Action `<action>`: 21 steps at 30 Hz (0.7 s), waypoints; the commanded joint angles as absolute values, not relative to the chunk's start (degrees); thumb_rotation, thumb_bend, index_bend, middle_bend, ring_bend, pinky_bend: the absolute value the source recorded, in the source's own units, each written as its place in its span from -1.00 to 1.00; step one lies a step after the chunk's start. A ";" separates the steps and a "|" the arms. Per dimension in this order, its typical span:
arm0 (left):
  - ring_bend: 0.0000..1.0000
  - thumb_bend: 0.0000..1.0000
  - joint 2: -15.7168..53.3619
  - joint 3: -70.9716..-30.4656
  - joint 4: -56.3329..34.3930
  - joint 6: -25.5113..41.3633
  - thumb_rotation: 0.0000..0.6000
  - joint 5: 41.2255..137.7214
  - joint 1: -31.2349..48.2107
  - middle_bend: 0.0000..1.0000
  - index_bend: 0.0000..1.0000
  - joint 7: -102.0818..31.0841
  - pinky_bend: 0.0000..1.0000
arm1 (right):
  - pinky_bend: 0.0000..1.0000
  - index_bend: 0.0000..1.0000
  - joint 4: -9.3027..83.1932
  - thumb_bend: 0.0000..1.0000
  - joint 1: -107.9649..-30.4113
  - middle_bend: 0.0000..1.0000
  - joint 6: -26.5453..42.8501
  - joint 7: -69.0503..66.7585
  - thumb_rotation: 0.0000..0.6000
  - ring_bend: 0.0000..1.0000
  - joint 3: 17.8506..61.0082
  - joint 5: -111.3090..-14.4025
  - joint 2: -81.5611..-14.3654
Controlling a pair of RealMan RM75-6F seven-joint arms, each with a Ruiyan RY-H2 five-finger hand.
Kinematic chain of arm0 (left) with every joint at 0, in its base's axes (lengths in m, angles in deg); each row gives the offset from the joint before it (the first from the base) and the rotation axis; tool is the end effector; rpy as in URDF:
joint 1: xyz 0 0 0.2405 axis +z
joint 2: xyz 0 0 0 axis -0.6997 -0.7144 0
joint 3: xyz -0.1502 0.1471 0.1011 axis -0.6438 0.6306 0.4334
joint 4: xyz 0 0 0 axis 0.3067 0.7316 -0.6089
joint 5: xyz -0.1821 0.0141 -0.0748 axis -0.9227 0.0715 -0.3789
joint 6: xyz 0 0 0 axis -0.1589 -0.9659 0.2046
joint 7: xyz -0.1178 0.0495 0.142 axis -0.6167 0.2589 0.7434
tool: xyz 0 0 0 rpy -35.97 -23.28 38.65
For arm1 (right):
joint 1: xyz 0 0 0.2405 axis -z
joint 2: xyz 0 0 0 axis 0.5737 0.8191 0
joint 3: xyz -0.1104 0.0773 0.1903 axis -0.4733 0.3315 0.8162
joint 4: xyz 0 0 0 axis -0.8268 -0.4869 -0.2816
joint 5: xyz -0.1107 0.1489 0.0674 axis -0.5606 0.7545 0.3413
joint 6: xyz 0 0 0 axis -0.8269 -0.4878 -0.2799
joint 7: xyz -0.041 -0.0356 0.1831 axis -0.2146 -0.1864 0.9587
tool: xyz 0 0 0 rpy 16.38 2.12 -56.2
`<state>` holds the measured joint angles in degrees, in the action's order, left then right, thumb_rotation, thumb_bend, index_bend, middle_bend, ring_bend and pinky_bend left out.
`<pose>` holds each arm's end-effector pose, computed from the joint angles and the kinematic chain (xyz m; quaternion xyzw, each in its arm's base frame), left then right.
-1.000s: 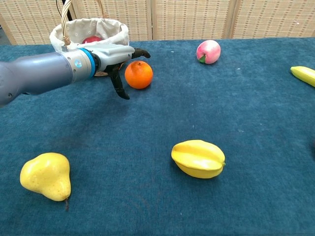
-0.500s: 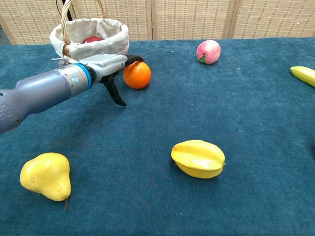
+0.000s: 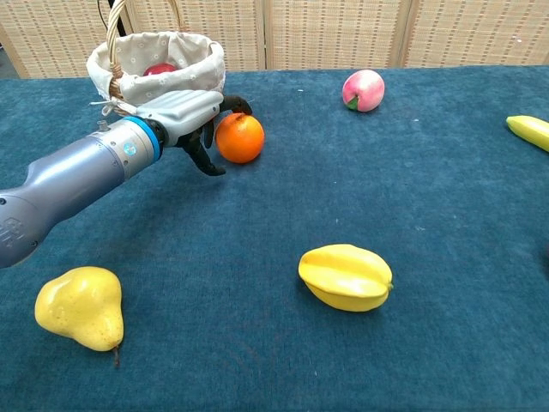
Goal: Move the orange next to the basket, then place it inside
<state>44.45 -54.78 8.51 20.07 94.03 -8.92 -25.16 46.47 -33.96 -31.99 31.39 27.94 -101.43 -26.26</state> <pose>-0.0878 0.4191 -0.0820 -0.7391 -0.3456 -0.3916 0.4254 -0.2657 -0.1735 0.2033 0.5405 -0.4127 0.5851 0.4418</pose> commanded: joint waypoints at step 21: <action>0.01 -0.54 30.75 -55.14 -15.36 10.98 1.00 96.35 -3.24 0.16 0.33 -14.87 0.03 | -0.84 -0.51 46.86 -1.00 -34.36 -0.81 -32.35 32.08 1.00 -0.80 27.19 -103.05 -26.29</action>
<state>31.83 -54.90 -14.01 11.61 96.51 -3.69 -15.57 46.91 -34.32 -32.48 32.03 27.18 -103.16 -26.24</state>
